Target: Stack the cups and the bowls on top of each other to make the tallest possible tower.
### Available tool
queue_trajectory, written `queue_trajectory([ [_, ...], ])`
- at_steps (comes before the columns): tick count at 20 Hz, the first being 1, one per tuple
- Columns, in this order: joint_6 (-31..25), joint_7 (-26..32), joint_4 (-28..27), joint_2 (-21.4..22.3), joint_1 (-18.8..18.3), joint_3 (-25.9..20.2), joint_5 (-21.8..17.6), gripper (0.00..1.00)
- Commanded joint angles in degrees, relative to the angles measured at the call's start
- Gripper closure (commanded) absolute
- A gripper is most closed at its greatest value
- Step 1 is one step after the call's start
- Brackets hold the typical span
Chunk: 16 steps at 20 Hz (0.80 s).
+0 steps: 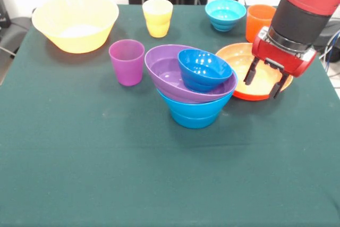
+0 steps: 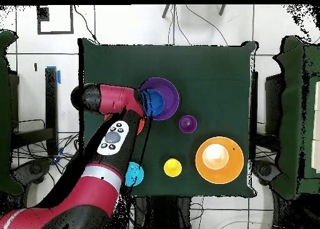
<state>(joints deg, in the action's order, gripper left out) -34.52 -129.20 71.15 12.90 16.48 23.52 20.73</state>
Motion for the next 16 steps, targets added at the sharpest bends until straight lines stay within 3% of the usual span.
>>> queue_trajectory([
  [1,2.8,-9.4,4.4,-1.1,-0.3,-9.5,2.4,0.0],
  [16,8.1,-11.0,5.6,-1.5,-0.2,-12.1,6.4,0.0],
])
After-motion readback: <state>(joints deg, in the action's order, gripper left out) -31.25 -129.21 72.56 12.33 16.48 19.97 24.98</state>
